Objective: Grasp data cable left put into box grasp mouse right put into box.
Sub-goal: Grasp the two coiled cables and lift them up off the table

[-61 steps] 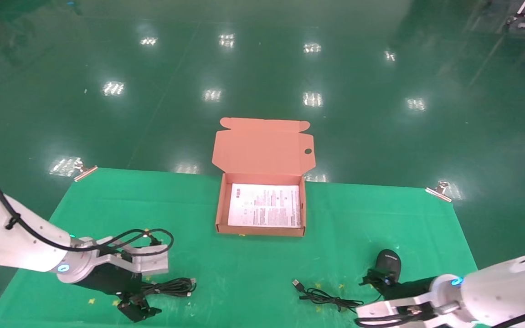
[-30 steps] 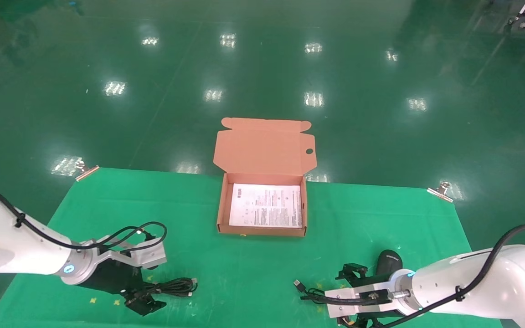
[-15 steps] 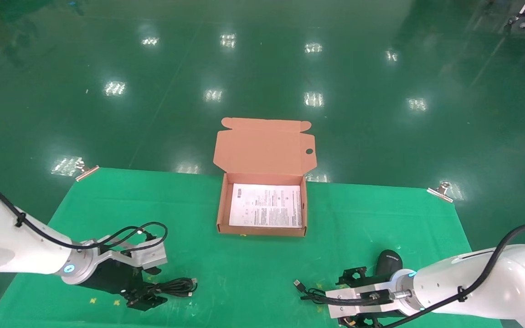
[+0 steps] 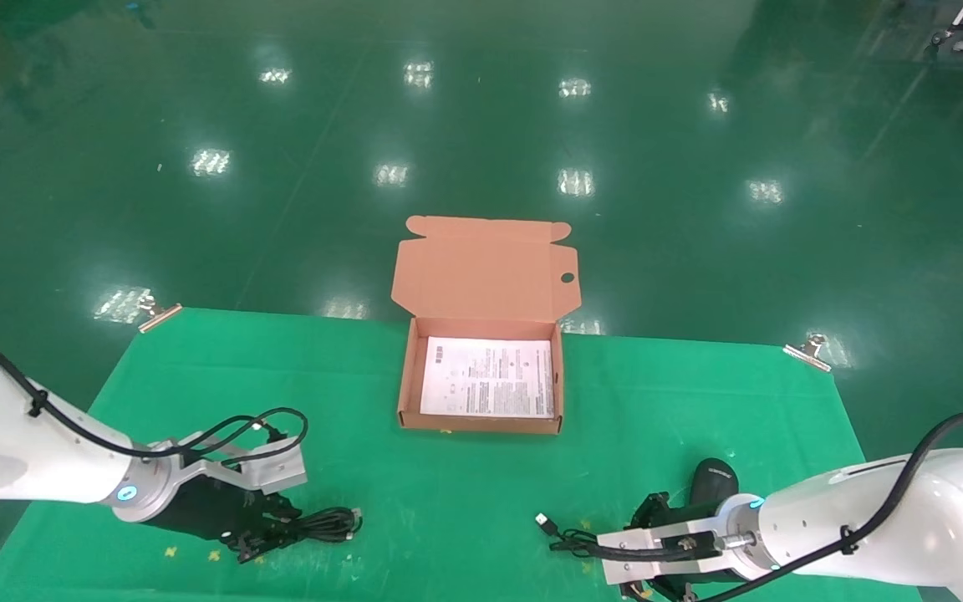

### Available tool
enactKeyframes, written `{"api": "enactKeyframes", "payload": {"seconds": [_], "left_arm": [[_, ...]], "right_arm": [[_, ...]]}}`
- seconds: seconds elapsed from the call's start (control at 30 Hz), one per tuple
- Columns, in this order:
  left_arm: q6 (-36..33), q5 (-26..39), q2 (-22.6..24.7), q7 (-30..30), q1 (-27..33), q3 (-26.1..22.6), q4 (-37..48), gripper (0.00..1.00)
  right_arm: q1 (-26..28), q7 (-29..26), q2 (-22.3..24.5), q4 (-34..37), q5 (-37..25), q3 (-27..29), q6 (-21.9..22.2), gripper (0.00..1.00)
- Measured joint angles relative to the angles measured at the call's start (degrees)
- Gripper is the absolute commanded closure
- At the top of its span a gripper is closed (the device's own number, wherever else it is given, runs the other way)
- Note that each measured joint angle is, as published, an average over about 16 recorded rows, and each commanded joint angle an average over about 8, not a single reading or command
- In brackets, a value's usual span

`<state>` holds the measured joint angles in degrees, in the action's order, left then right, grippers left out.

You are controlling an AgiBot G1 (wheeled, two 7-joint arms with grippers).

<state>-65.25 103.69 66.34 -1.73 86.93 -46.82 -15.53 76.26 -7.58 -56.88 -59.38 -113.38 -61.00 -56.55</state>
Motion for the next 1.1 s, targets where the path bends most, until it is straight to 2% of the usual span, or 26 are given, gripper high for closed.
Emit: {"api": "enactKeyframes", "payload": {"seconds": [0.43,0.8,0.93,1.1], "left_arm": [[-0.23,-0.24,-0.42,0.32,0.85,0.22,-0.69,1.0],[2.9,0.24,-2.16,-0.42,6.42,1.26,-9.36,1.0],[6.31,0.97,-2.18,-2.09,8.39,1.83,-14.78,1.0],[11.06,1.89,-1.4,-4.65,9.94,2.63,-20.9,1.0]], "right_arm": [[1.19,-0.76,1.74,-1.63,-0.08,1.08,0.67,1.0],[8.9,-5.32,7.25,-10.33,-3.16,6.26,4.12,1.0],[12.61,-6.16,6.21,-11.82,-4.45,8.14,6.79,1.0],[17.03,-4.79,1.4,-9.59,-4.98,9.59,10.96,1.0]]}}
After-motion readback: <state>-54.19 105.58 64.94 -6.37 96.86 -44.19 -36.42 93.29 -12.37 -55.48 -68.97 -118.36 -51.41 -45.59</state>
